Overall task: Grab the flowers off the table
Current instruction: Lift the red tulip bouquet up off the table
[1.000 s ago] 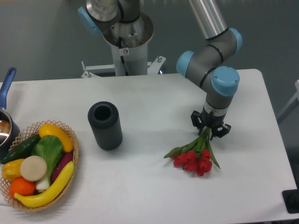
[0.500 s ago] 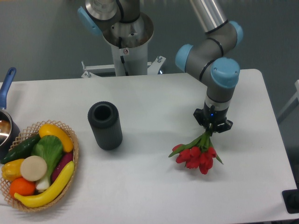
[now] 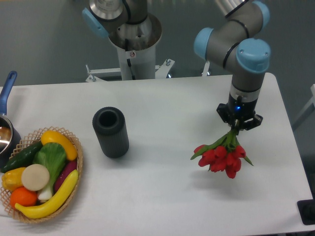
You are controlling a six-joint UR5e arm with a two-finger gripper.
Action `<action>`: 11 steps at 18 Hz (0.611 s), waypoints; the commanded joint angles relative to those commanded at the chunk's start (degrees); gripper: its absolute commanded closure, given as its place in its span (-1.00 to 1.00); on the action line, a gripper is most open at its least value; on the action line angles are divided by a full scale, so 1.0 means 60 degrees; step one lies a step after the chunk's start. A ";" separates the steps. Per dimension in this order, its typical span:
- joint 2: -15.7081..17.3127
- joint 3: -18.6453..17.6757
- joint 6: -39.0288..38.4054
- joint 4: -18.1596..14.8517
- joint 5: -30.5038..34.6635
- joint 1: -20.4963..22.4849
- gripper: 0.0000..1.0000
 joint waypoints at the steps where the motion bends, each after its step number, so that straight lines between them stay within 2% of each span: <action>1: 0.0000 0.0204 0.0015 -0.0205 0.0189 0.0029 0.96; 6: 0.0000 0.0981 0.0103 -0.0821 0.0410 0.0029 0.99; 11: -0.0015 0.1173 0.0103 -0.0925 0.0396 -0.0044 1.00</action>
